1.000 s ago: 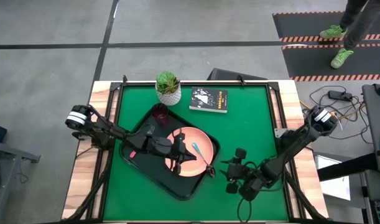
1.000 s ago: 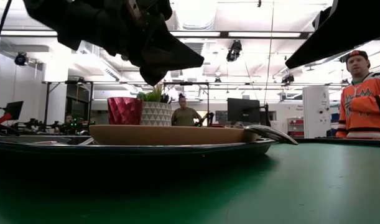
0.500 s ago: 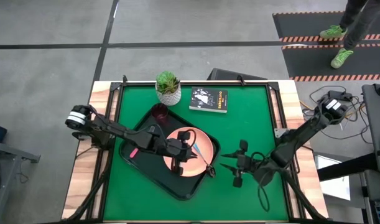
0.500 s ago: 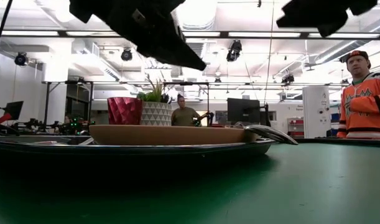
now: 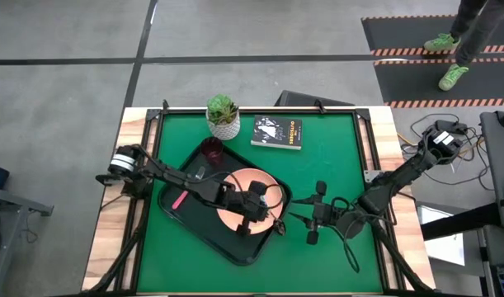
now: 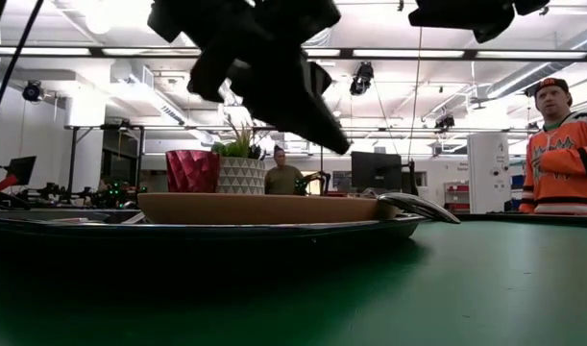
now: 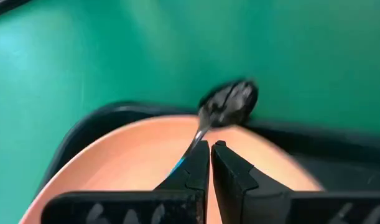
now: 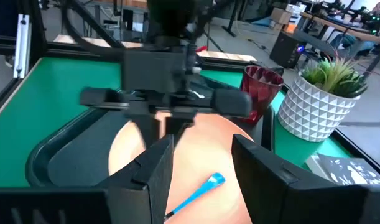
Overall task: Pick and place plate/cup/fork/spoon on tray
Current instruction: Put the blue spoon on the black tray to the right of the pink fork
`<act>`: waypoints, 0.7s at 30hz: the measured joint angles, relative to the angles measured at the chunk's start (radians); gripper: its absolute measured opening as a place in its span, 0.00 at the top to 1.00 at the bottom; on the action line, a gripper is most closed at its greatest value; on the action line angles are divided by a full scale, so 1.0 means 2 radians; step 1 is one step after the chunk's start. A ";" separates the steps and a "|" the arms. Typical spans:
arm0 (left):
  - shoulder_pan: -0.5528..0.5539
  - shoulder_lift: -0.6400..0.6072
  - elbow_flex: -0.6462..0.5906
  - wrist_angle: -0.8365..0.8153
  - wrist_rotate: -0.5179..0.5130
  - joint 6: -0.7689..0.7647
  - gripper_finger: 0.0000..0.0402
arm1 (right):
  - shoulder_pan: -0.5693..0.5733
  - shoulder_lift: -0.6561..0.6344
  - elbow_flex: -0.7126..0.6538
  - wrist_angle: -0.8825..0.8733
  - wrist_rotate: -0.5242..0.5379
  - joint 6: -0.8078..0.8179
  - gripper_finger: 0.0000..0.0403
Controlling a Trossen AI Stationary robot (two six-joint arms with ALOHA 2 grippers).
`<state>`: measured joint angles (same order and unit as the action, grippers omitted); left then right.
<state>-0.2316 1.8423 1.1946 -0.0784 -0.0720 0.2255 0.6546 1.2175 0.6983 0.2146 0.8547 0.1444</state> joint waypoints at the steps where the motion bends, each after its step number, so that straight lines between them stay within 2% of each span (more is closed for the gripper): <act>1: 0.002 -0.001 0.000 -0.010 -0.001 0.011 1.00 | 0.000 0.000 0.000 0.000 0.000 0.000 0.62; 6: 0.005 -0.003 -0.015 -0.017 -0.003 0.062 0.95 | 0.000 0.000 0.000 -0.001 -0.001 -0.002 0.62; 12: 0.014 0.019 -0.019 0.037 0.000 0.077 0.76 | 0.000 0.000 0.000 -0.001 0.001 -0.008 0.62; 15: 0.015 0.034 -0.019 0.058 0.000 0.108 0.68 | 0.000 0.000 -0.001 0.000 0.001 -0.012 0.62; 21: 0.020 0.053 -0.019 0.064 0.001 0.140 0.64 | 0.000 0.000 -0.003 -0.001 0.001 -0.009 0.62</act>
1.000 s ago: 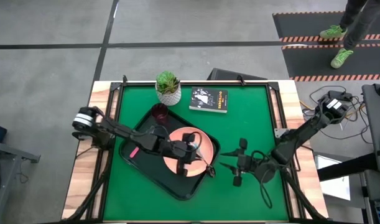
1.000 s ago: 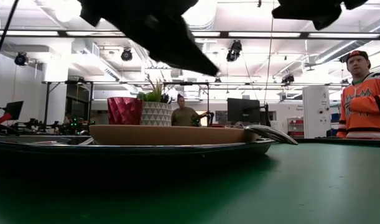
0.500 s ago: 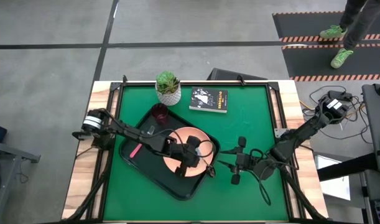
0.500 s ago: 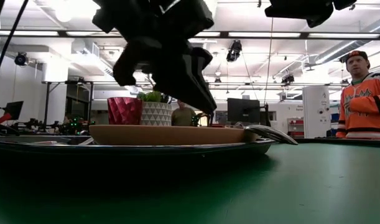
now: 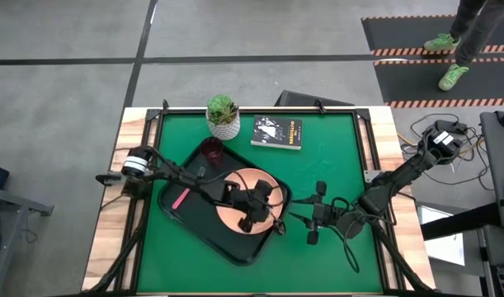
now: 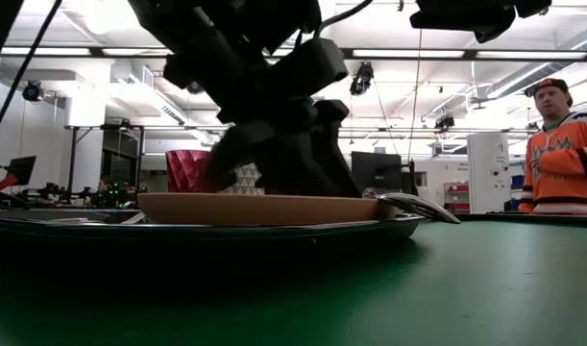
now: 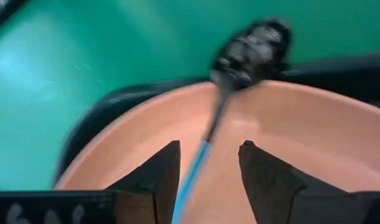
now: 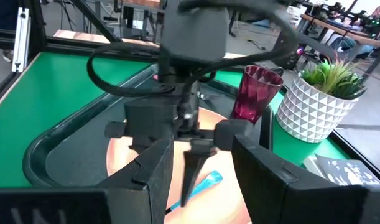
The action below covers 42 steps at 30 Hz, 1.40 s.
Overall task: Pick and place plate/cup/fork/spoon on tray
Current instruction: Put the blue spoon on the black tray to the right of the pink fork
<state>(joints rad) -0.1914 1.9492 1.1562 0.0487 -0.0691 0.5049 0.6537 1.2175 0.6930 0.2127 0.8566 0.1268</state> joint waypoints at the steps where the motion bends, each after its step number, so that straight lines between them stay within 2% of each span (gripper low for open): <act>1: 0.001 0.002 0.001 0.008 0.000 0.000 0.64 | 0.000 0.000 0.000 0.001 0.000 0.000 0.62; 14: 0.012 0.022 0.000 0.025 0.006 0.000 0.73 | 0.000 0.000 -0.004 0.001 0.000 0.004 0.62; 27: 0.014 0.021 0.001 0.026 0.006 -0.001 0.98 | 0.000 0.000 -0.005 0.001 0.000 0.006 0.62; 35: 0.013 0.012 0.001 0.021 0.001 -0.001 0.99 | 0.001 0.000 -0.005 0.001 0.001 0.006 0.62; 42: 0.012 -0.045 -0.001 0.008 -0.010 -0.030 1.00 | 0.027 -0.037 -0.005 0.001 0.002 -0.008 0.62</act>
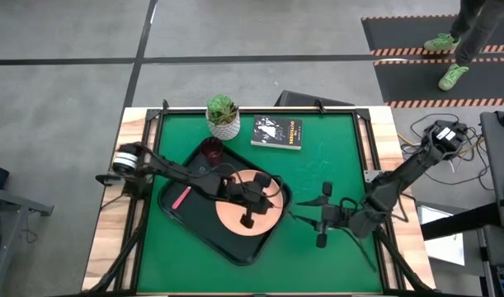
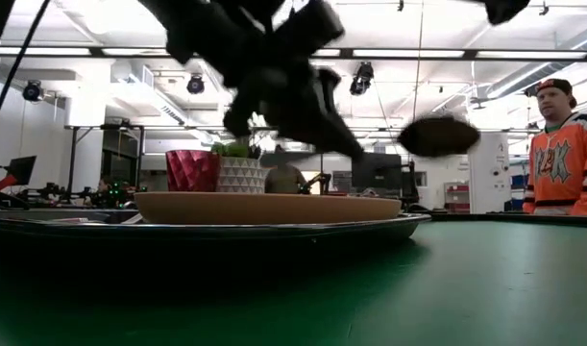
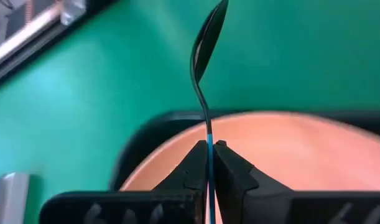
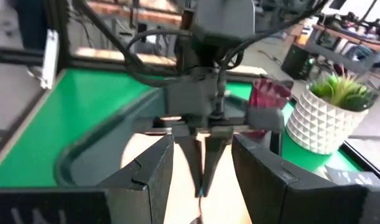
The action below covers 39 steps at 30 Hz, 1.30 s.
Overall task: Pick and place plate/cup/fork/spoon on tray
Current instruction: Put the blue spoon on the black tray to the right of the pink fork
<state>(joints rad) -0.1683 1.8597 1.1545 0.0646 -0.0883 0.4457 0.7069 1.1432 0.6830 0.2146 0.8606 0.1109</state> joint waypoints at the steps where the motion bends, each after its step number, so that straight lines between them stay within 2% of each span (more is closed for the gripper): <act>1: 0.000 -0.010 0.000 -0.004 0.000 -0.011 1.00 | 0.004 -0.008 0.000 0.001 0.001 -0.003 0.62; 7: -0.007 -0.083 -0.022 -0.011 0.000 -0.098 1.00 | 0.013 -0.041 0.000 0.000 0.003 -0.015 0.62; 10: -0.014 -0.128 -0.048 -0.002 0.000 -0.168 1.00 | 0.013 -0.039 -0.007 -0.002 0.004 -0.026 0.62; 14: -0.033 -0.194 -0.104 0.048 -0.001 -0.249 1.00 | 0.012 -0.025 -0.017 0.004 0.016 -0.021 0.62; 18: -0.042 -0.252 -0.169 0.110 -0.001 -0.353 1.00 | 0.001 0.004 -0.020 0.006 0.053 0.009 0.62; 21: -0.048 -0.271 -0.219 0.180 -0.004 -0.407 1.00 | -0.023 0.036 -0.020 0.029 0.052 0.017 0.62; 26: -0.054 -0.278 -0.284 0.290 -0.006 -0.430 1.00 | -0.077 0.091 -0.020 0.152 -0.032 -0.016 0.62; 30: -0.054 -0.277 -0.303 0.317 -0.014 -0.430 1.00 | -0.114 0.121 -0.019 0.246 -0.067 -0.031 0.62; 35: -0.055 -0.277 -0.303 0.316 -0.014 -0.417 1.00 | -0.142 0.130 -0.006 0.265 -0.125 -0.026 0.62; 39: -0.054 -0.277 -0.303 0.316 -0.014 -0.412 1.00 | -0.144 0.129 0.004 0.258 -0.139 -0.055 0.63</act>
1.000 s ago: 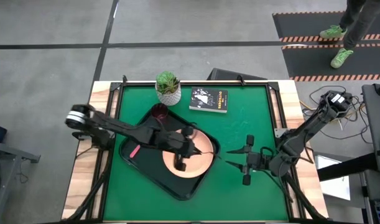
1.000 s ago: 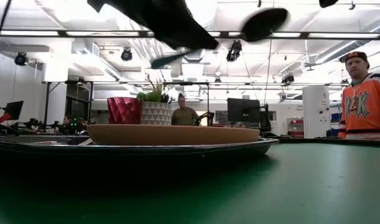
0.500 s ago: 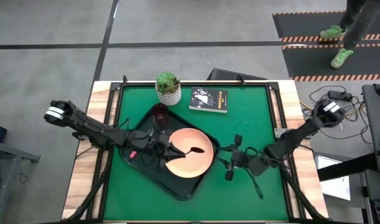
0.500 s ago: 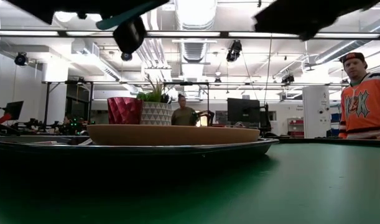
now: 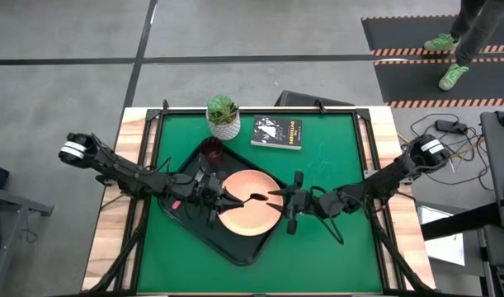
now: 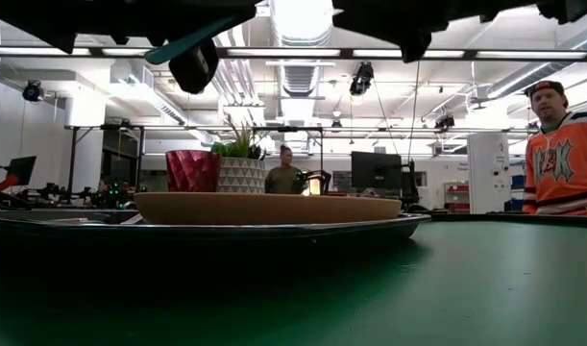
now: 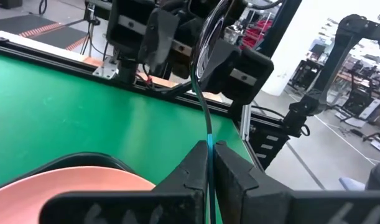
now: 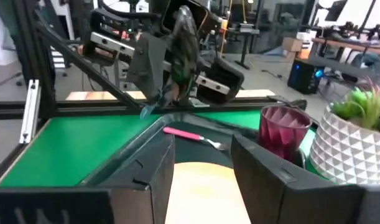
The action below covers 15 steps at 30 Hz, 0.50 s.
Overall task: Pick and place plate/cup/fork/spoon on tray
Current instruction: Put the blue spoon on the black tray to the right of the pink fork
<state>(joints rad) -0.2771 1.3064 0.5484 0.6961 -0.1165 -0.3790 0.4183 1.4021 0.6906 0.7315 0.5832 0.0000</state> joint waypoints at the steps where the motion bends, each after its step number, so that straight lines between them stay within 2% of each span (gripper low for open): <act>1: 0.000 0.000 0.000 -0.001 0.000 0.000 1.00 | 0.000 0.000 0.002 0.000 0.000 -0.008 0.64; 7: 0.000 0.000 -0.001 -0.003 -0.001 0.000 1.00 | 0.000 -0.001 0.014 -0.005 -0.008 0.031 0.68; 15: 0.000 0.000 -0.002 -0.004 -0.008 0.001 1.00 | -0.001 -0.001 0.039 -0.036 -0.007 0.031 0.48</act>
<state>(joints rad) -0.2771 1.3071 0.5449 0.6888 -0.1330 -0.3774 0.4164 1.4008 0.7688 0.6600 0.5690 0.0621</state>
